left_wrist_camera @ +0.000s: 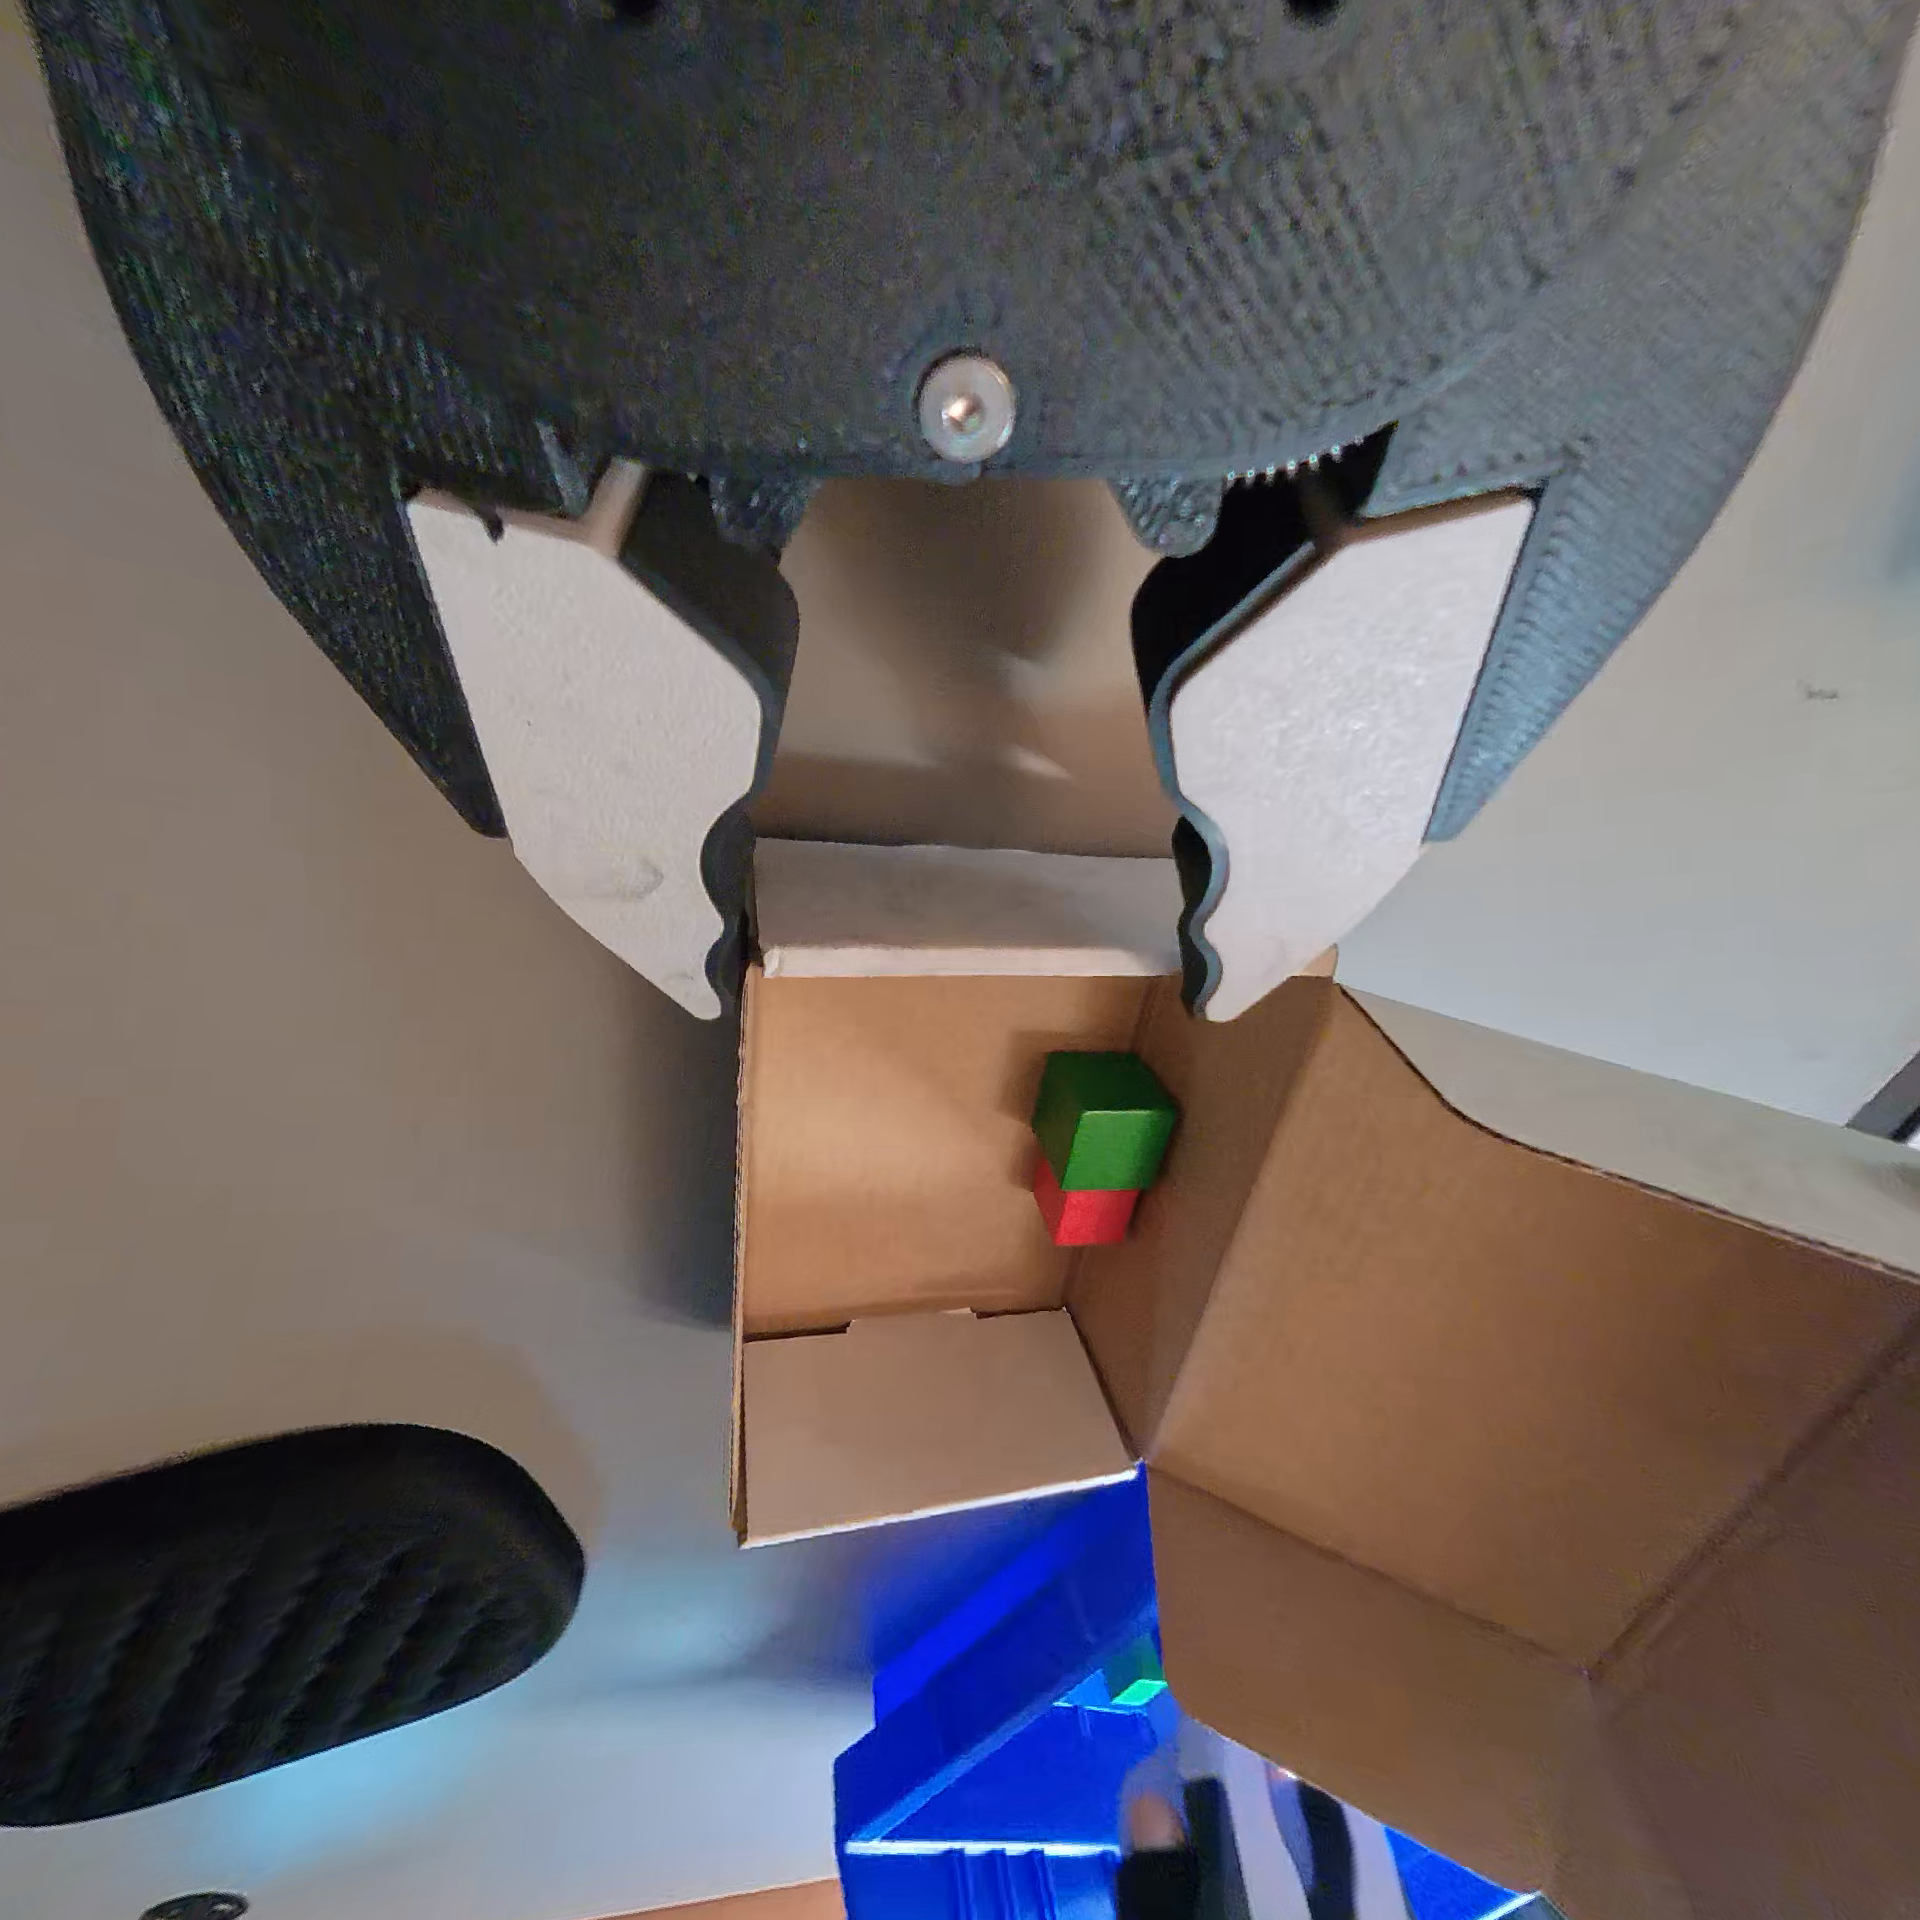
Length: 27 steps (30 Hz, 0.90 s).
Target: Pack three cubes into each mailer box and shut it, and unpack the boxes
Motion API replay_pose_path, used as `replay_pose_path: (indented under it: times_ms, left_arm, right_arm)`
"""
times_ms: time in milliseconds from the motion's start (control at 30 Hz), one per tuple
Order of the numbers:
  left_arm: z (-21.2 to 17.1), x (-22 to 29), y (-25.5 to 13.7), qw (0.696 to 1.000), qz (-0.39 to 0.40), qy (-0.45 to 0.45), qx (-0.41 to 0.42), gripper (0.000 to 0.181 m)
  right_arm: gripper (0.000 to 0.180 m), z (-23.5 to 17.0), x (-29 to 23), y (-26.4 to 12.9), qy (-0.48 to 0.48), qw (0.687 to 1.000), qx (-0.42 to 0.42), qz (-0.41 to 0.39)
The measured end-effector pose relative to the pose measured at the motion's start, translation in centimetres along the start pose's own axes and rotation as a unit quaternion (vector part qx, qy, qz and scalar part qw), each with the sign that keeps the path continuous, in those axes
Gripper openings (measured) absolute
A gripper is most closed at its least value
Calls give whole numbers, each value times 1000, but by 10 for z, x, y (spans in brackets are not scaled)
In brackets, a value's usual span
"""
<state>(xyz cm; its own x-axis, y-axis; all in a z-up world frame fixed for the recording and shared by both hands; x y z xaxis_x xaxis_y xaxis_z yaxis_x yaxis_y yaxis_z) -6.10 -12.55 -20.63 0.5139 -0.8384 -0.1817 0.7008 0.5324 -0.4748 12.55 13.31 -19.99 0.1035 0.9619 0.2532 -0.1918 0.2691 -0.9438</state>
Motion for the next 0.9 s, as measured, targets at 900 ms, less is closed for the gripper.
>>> replay_pose_path:
  times_ms: [900]
  left_arm:
    - [11, -7, -7, 999, 22, 4, 36, 77]
  right_arm:
    - [49, 3, -14, 13, 5, 1000, 8, 4]
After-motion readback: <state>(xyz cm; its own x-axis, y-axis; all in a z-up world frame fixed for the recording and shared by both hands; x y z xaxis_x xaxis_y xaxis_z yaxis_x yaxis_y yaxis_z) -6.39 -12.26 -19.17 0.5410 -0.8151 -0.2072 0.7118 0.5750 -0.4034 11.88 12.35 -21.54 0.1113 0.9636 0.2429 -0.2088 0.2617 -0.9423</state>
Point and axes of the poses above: each gripper's, where its closed fingertips meet, y out along the fingers, z out of its top, x = y × z across the jaws, the point moved 2 cm from there along -y, back along the fingers, and after that the axes turned 3 degrees about -z, right-handed, at the moved point
